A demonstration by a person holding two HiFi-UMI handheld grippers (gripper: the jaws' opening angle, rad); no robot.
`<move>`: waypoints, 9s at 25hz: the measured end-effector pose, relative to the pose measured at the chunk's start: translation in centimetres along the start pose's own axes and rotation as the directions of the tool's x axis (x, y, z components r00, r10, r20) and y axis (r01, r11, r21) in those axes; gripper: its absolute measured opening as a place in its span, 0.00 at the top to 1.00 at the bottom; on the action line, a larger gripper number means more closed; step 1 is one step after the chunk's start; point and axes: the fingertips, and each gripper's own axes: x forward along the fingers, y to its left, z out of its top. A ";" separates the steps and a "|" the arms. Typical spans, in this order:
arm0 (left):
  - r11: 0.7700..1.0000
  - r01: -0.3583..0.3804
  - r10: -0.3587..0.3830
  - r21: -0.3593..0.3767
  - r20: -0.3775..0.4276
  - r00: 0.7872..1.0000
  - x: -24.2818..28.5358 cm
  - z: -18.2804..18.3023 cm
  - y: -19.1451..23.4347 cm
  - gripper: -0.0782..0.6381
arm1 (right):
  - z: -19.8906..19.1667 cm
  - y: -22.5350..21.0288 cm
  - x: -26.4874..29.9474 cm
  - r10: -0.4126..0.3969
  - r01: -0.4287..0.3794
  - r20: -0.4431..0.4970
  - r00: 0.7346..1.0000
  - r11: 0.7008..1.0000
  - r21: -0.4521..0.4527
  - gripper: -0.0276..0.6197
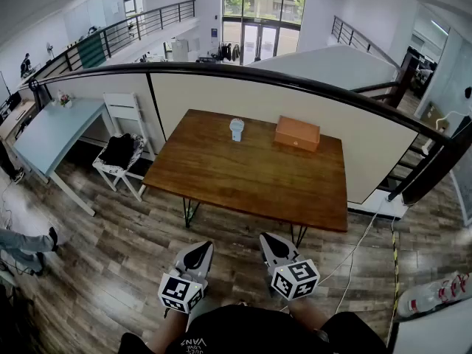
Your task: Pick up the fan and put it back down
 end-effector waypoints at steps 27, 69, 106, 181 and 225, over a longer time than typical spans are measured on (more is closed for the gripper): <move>0.998 0.026 -0.028 -0.057 -0.033 0.999 7.0 -0.9 8.7 0.62 | 1.2 -3.6 9.3 -0.003 0.003 0.005 1.000 1.000 -0.020 0.61; 0.977 0.185 -0.199 -0.106 -0.152 0.968 25.9 -3.9 28.6 0.62 | 3.3 -18.9 36.1 -0.169 0.168 -0.107 0.980 0.986 -0.017 0.61; 0.978 0.038 -0.098 -0.207 -0.291 0.952 35.2 -10.8 32.8 0.62 | -3.9 -32.2 55.7 0.092 -0.147 -0.291 0.952 0.974 -0.172 0.57; 0.904 0.420 -0.424 -0.074 -0.052 0.904 20.4 -1.7 24.2 0.62 | 1.3 -10.1 26.9 -0.142 0.136 -0.173 0.975 0.990 -0.046 0.67; 0.577 0.813 -0.803 0.075 -0.132 0.582 29.1 1.0 14.4 0.61 | -0.6 -9.5 30.4 0.138 -0.160 -0.251 0.958 0.984 -0.073 0.66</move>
